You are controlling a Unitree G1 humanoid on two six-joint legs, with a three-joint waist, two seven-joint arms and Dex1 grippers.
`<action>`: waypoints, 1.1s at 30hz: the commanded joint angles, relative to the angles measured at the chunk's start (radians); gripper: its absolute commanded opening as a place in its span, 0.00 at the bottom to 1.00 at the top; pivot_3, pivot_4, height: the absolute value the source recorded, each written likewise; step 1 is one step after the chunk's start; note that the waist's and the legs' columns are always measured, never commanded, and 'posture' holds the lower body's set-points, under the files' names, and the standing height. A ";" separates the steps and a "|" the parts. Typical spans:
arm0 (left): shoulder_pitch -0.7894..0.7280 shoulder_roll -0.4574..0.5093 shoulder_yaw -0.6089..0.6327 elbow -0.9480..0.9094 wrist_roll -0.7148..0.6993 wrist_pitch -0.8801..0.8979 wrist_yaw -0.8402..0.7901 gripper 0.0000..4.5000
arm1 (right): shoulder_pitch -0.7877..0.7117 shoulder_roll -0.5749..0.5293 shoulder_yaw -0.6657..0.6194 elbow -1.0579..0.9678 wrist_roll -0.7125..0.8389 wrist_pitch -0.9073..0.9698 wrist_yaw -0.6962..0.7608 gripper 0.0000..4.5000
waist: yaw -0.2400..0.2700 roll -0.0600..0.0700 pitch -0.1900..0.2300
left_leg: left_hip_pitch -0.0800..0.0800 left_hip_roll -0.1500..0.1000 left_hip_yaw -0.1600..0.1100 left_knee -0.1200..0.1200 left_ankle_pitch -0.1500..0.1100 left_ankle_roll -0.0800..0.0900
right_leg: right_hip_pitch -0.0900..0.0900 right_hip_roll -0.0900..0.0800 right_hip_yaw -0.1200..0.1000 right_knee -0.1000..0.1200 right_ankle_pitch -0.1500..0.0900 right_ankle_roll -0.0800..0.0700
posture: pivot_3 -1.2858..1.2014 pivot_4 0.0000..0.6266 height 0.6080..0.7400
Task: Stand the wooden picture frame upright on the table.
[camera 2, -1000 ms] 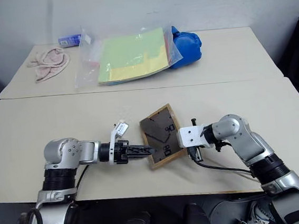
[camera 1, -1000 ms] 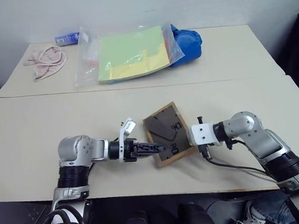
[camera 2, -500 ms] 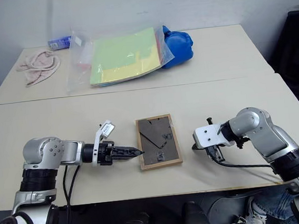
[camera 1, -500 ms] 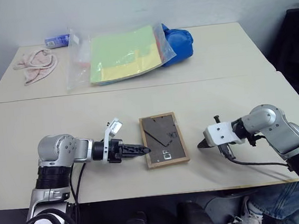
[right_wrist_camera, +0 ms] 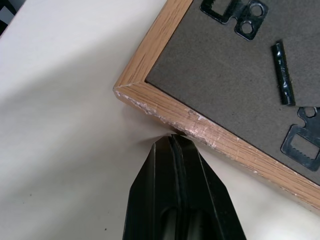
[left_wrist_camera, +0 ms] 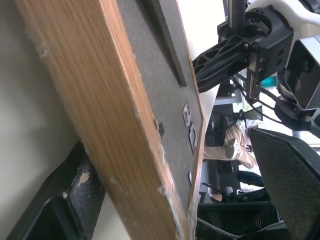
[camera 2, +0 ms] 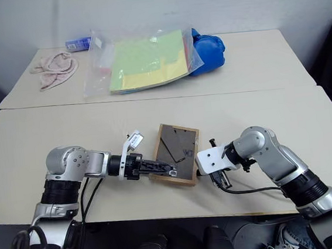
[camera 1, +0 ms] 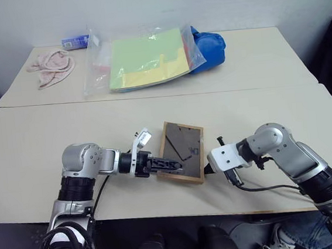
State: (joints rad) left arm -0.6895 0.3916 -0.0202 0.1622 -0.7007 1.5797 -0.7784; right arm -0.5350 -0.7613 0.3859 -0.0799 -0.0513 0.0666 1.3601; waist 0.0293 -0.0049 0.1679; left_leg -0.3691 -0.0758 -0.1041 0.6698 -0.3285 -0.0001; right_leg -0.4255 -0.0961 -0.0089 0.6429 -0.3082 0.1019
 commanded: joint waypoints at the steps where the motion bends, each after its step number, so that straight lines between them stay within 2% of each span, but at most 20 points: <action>1: -0.012 0.006 -0.014 0.044 0.002 -0.014 -0.005 0.91 | 0.002 -0.018 -0.027 -0.036 0.006 -0.006 -0.013 0.00 | -0.005 0.000 0.000 | 0.000 0.000 0.000 0.000 0.000 0.000 | 0.000 0.000 0.000 0.000 0.000 0.000 | 0.52 0.24 1.00; 5: -0.017 0.033 -0.020 0.047 -0.017 -0.011 -0.032 0.67 | 0.020 -0.032 -0.047 -0.031 0.013 -0.009 -0.032 0.00 | -0.008 0.000 0.000 | 0.000 0.001 0.001 -0.001 0.000 0.000 | -0.002 0.000 0.001 0.000 0.000 0.000 | 0.52 0.24 1.00; 9: -0.012 0.074 -0.024 0.020 -0.058 0.012 -0.080 0.38 | 0.068 -0.039 -0.111 -0.059 0.066 0.046 -0.070 0.00 | -0.008 -0.001 0.001 | -0.001 0.001 0.001 -0.001 0.000 0.000 | -0.002 0.000 0.001 0.000 0.000 0.000 | 0.52 0.24 1.00; 11: -0.007 0.086 -0.023 0.008 -0.072 0.011 -0.093 0.28 | 0.088 -0.040 -0.145 -0.088 0.098 0.089 -0.084 0.00 | -0.008 -0.001 0.002 | -0.001 0.001 0.001 -0.002 0.000 0.000 | -0.002 0.000 0.001 0.000 0.000 0.000 | 0.52 0.24 1.00; 13: -0.008 0.088 0.005 0.005 -0.087 0.013 -0.097 0.28 | 0.106 -0.049 -0.226 -0.137 0.183 0.195 -0.096 0.00 | -0.010 -0.001 0.002 | -0.001 0.001 0.001 -0.002 0.000 -0.001 | -0.003 0.001 0.001 0.000 0.000 0.000 | 0.52 0.24 1.00; 14: -0.014 0.091 0.035 0.000 -0.101 0.010 -0.102 0.28 | 0.101 -0.060 -0.317 -0.179 0.309 0.350 -0.096 0.04 | -0.009 -0.001 0.003 | -0.001 0.002 0.001 -0.002 0.000 -0.001 | -0.003 0.001 0.001 0.001 0.000 0.000 | 0.52 0.24 1.00; 16: -0.022 0.093 0.073 -0.006 -0.120 0.005 -0.108 0.28 | 0.084 -0.075 -0.426 -0.231 0.477 0.544 -0.097 0.12 | -0.008 -0.001 0.006 | -0.002 0.002 0.001 -0.001 0.000 -0.001 | -0.003 0.001 0.001 0.001 0.000 0.000 | 0.52 0.24 1.00; 20: -0.027 0.093 0.081 -0.042 -0.131 -0.032 -0.111 0.28 | -0.009 -0.033 -0.508 -0.257 0.687 0.810 -0.186 0.41 | -0.010 -0.001 0.006 | -0.001 0.002 0.001 -0.002 0.000 -0.001 | -0.003 0.001 0.001 0.000 0.000 0.000 | 0.52 0.24 1.00; 24: -0.026 0.104 0.048 -0.091 -0.128 -0.089 -0.133 0.28 | -0.095 0.046 -0.477 -0.231 0.767 0.930 -0.272 0.69 | -0.010 -0.002 0.006 | -0.002 0.002 0.001 -0.003 0.000 -0.001 | -0.003 0.000 0.002 0.000 0.000 0.000 | 0.52 0.24 1.00; 28: -0.039 0.101 0.022 -0.106 -0.130 -0.117 -0.154 0.28 | -0.169 0.128 -0.384 -0.169 0.737 0.931 -0.328 0.98 | -0.009 -0.002 0.006 | -0.002 0.002 0.001 -0.003 0.000 -0.001 | -0.004 0.000 0.002 0.000 0.000 0.000 | 0.52 0.24 1.00; 31: -0.047 0.103 0.015 -0.115 -0.140 -0.128 -0.173 0.28 | -0.206 0.156 -0.317 -0.133 0.694 0.915 -0.352 1.00 | -0.010 -0.002 0.006 | -0.002 0.002 0.001 -0.003 0.000 -0.001 | -0.004 0.000 0.002 0.000 0.000 0.000 | 0.52 0.24 1.00; 33: -0.047 0.108 0.009 -0.119 -0.141 -0.134 -0.179 0.28 | -0.227 0.166 -0.307 -0.147 0.724 0.930 -0.335 1.00 | -0.012 -0.002 0.006 | -0.003 0.002 0.001 -0.003 0.000 -0.001 | -0.005 0.000 0.002 0.000 0.000 0.000 | 0.52 0.24 1.00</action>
State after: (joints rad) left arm -0.7033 0.4944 -0.0211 0.0889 -0.7964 1.4701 -0.9100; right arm -0.7415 -0.5994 0.0752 -0.2144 0.6587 0.9935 1.0200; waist 0.0171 -0.0067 0.1739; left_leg -0.3718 -0.0738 -0.1028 0.6666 -0.3283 -0.0008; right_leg -0.4305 -0.0957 -0.0071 0.6429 -0.3082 0.1018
